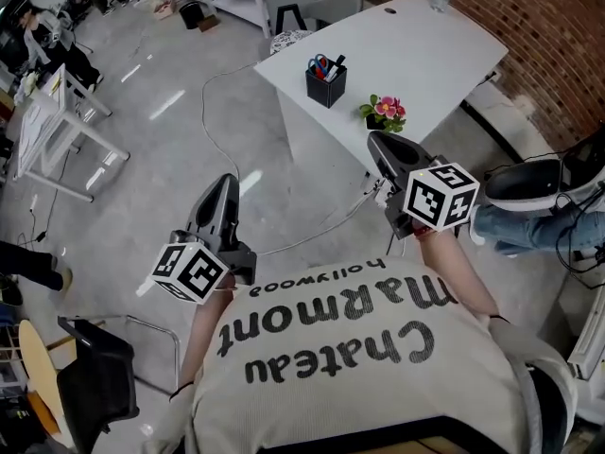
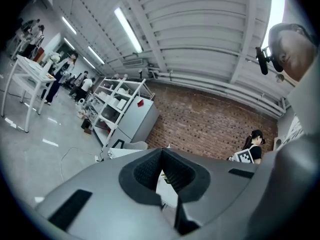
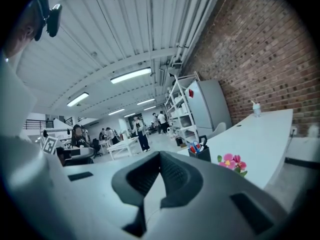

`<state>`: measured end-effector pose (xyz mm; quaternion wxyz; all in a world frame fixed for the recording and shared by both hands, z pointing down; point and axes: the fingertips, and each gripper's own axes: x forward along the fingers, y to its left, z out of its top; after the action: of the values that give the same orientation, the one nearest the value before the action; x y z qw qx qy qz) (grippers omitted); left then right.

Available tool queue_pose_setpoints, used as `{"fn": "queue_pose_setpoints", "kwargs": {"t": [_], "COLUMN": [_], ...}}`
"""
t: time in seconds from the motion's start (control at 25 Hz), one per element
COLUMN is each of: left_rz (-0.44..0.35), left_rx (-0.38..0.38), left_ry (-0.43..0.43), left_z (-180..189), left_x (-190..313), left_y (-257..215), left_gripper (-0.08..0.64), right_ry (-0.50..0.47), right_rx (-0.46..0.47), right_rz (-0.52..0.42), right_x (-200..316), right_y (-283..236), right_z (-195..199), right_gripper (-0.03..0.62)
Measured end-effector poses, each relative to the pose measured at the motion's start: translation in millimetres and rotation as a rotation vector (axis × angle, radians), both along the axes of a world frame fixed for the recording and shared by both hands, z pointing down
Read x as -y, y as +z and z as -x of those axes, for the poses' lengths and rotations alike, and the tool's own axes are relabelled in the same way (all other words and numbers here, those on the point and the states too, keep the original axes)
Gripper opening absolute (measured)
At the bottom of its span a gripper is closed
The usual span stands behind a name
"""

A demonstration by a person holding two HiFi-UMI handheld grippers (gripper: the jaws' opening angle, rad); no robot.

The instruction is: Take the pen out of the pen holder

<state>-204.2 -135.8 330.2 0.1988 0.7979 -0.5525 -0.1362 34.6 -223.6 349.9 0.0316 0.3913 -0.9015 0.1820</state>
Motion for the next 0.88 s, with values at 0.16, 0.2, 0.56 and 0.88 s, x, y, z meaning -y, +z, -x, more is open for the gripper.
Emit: {"fn": "queue_pose_setpoints", "kwargs": {"t": [0.16, 0.2, 0.56, 0.88], "left_rz": [0.017, 0.024, 0.066, 0.064], "left_rx": [-0.015, -0.022, -0.066, -0.072], "left_ry": [-0.019, -0.025, -0.096, -0.156], "left_z": [32, 38, 81, 110], "left_x": [12, 15, 36, 82], "left_y": [14, 18, 45, 38], "left_gripper": [0.002, 0.002, 0.002, 0.002], "right_ry": [0.019, 0.02, 0.04, 0.028], "right_rx": [-0.021, -0.029, -0.024, -0.004], "right_rz": [0.016, 0.025, 0.052, 0.068], "right_x": [16, 19, 66, 135], "right_y": [16, 21, 42, 46], "right_z": [19, 24, 45, 68], "right_gripper": [0.003, 0.003, 0.003, 0.047]}}
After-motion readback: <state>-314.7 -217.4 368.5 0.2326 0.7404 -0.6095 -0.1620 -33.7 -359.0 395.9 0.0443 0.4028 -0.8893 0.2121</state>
